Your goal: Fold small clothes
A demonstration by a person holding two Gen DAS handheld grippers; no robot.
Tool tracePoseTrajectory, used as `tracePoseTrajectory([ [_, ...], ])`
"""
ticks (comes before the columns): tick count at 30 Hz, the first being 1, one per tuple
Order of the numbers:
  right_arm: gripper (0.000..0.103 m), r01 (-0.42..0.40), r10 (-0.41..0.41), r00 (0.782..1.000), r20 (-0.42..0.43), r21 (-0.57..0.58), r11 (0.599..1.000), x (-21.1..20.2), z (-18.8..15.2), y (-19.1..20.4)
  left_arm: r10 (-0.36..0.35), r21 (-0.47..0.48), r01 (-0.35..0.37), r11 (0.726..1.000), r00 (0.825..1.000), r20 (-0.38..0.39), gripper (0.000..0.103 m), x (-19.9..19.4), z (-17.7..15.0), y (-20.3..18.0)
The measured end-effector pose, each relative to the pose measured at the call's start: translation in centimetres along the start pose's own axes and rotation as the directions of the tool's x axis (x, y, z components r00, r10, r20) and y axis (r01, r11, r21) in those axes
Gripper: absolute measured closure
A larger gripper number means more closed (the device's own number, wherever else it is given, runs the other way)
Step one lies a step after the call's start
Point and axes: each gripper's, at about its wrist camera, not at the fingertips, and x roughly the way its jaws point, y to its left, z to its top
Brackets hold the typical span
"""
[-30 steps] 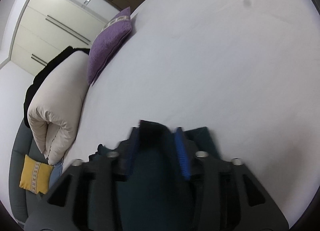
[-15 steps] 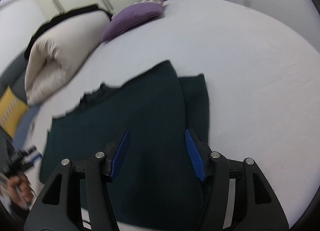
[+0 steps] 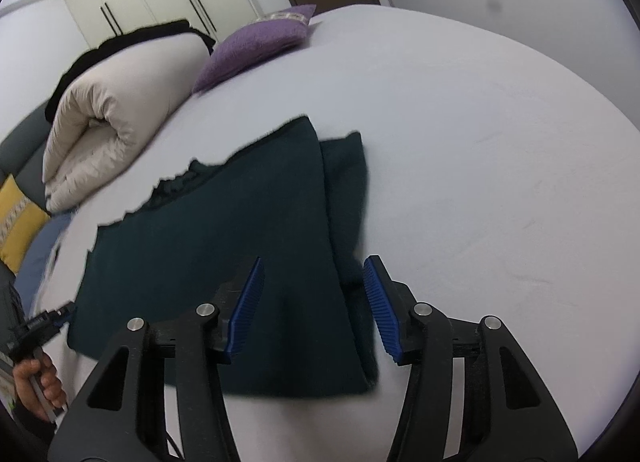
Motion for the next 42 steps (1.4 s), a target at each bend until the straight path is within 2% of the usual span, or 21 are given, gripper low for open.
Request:
tracePoseTrajectory([
  [3, 0.066, 0.012, -0.012, 1.000, -0.023, -0.032, 0.999, 0.1, -0.7, 0.0, 0.012, 0.020, -0.012, 1.000, 1.000, -0.006, 0.074, 0.0, -0.8, -0.2],
  [7, 0.077, 0.023, -0.026, 0.999, -0.039, -0.061, 0.998, 0.5, -1.4, 0.2, 0.019, 0.033, -0.018, 0.999, 1.000, -0.013, 0.088, 0.2, -1.4, -0.3],
  [9, 0.089, 0.046, -0.049, 0.998, -0.042, -0.082, 0.996, 0.5, -1.7, 0.4, 0.027, 0.049, -0.026, 0.998, 1.000, -0.015, 0.095, 0.2, -1.5, -0.5],
  [12, 0.097, 0.074, -0.078, 0.996, -0.037, -0.101, 0.992, 0.0, -2.0, 0.4, 0.028, 0.054, -0.027, 0.998, 0.999, -0.015, 0.096, 0.2, -1.6, -0.5],
  [23, 0.098, 0.052, -0.053, 0.998, -0.022, -0.028, 0.998, -2.2, -2.8, -0.8, 0.004, 0.011, -0.004, 1.000, 1.000, 0.000, 0.097, -1.3, -2.7, 0.6],
  [32, 0.098, 0.043, -0.042, 0.998, -0.044, 0.021, 0.999, -2.1, -4.5, -2.5, -0.020, -0.013, 0.020, 1.000, 1.000, -0.008, 0.097, -0.8, -3.3, 1.5],
  [42, 0.098, 0.035, -0.033, 0.998, -0.054, 0.033, 0.999, -1.7, -4.8, -3.1, -0.019, -0.008, 0.019, 1.000, 1.000, -0.012, 0.097, -0.8, -3.5, 1.8],
])
